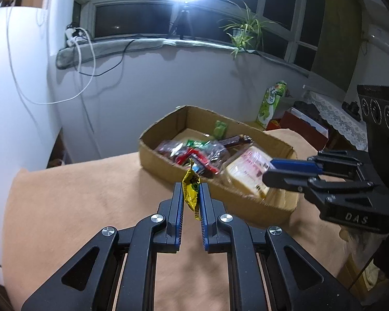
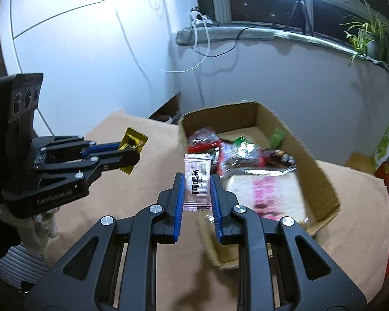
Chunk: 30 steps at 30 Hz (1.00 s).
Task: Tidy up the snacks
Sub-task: 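Carry the yellow and pink-white candies over the box with both tools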
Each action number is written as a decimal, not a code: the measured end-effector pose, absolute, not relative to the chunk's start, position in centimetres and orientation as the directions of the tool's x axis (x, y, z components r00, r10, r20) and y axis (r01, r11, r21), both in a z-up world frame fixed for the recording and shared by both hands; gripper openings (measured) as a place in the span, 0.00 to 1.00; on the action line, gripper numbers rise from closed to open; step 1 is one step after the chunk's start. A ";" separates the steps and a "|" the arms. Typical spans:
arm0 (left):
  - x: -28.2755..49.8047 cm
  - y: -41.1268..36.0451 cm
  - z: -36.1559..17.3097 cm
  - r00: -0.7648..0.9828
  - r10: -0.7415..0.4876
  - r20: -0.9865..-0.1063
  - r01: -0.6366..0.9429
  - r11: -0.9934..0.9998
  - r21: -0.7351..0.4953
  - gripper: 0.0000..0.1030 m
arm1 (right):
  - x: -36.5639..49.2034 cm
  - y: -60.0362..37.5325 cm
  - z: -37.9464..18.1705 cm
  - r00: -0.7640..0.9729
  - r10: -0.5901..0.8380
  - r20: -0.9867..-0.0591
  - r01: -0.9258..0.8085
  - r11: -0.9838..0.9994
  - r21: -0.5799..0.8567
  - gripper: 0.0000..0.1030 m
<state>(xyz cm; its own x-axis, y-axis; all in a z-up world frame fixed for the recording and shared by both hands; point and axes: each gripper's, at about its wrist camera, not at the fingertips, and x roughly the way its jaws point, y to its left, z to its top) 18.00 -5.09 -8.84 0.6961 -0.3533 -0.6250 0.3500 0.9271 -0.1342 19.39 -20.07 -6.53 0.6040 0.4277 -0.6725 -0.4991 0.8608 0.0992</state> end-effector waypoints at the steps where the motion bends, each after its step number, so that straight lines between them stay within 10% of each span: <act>1: 18.2 -5.4 -8.7 0.696 -0.356 -0.624 0.354 0.926 -0.134 0.10 | 19.7 -20.3 -6.3 0.607 0.425 -0.671 -0.496 0.863 0.097 0.20; 30: 27.2 -8.8 -7.8 0.671 -0.357 -0.650 0.328 0.929 -0.172 0.10 | 30.1 -22.1 -6.6 0.591 0.373 -0.715 -0.443 0.891 0.099 0.20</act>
<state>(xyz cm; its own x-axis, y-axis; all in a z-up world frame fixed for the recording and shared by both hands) 27.18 -8.77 -7.79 0.6706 -0.3567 -0.6504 0.3277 0.9291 -0.1716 30.07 -22.07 -6.59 0.5908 0.3732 -0.7153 -0.4427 0.8912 0.0993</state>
